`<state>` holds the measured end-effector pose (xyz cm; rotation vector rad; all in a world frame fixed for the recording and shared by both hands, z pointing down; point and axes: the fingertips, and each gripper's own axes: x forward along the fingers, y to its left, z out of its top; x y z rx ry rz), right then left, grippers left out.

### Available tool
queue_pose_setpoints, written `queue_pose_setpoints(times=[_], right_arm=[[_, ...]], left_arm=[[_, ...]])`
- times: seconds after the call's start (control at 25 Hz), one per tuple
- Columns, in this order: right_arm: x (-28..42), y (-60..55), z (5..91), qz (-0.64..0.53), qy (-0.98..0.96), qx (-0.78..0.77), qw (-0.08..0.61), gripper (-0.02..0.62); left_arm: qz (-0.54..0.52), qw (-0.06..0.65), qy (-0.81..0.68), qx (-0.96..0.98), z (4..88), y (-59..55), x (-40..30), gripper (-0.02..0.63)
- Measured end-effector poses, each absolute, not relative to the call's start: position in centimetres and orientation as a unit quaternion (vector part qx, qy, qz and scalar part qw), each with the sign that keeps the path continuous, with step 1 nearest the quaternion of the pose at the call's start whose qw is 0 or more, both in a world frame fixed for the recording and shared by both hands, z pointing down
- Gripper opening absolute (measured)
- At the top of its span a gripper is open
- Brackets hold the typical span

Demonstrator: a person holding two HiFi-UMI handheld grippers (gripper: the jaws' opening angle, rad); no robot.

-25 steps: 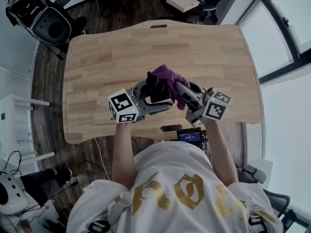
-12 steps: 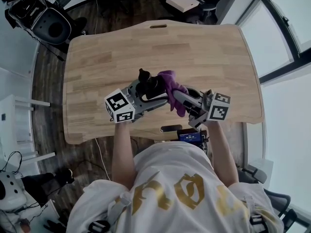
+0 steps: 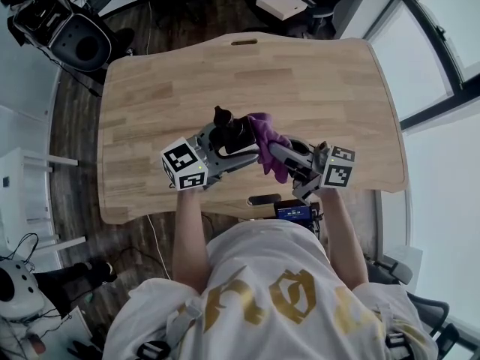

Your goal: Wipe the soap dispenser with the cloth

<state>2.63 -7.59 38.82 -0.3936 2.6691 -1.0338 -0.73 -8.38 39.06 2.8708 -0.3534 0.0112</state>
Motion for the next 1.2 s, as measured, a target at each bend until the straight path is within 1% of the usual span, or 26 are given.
queue_pose_setpoints(times=[0.4,0.64,1.08,1.2], right_arm=[[2.9,-10.1,39.3,-0.351,0.906,-0.195,0.135,0.051],[3.8,-10.9,39.7,-0.372,0.888,-0.214,0.165,0.051],[4.1,-11.2,39.3,-0.408,0.864,-0.2,0.215,0.051],[4.1,-11.3,39.2,-0.41,0.863,-0.198,0.219,0.051]], left_arm=[[-0.013,0.124,-0.096,0.988,38.4,-7.8,-0.1,0.356],[-0.025,0.124,-0.086,0.988,37.8,-7.5,0.7,0.356],[-0.055,0.122,-0.08,0.988,36.5,-7.6,0.5,0.356],[-0.062,0.121,-0.082,0.987,36.2,-7.7,0.4,0.356]])
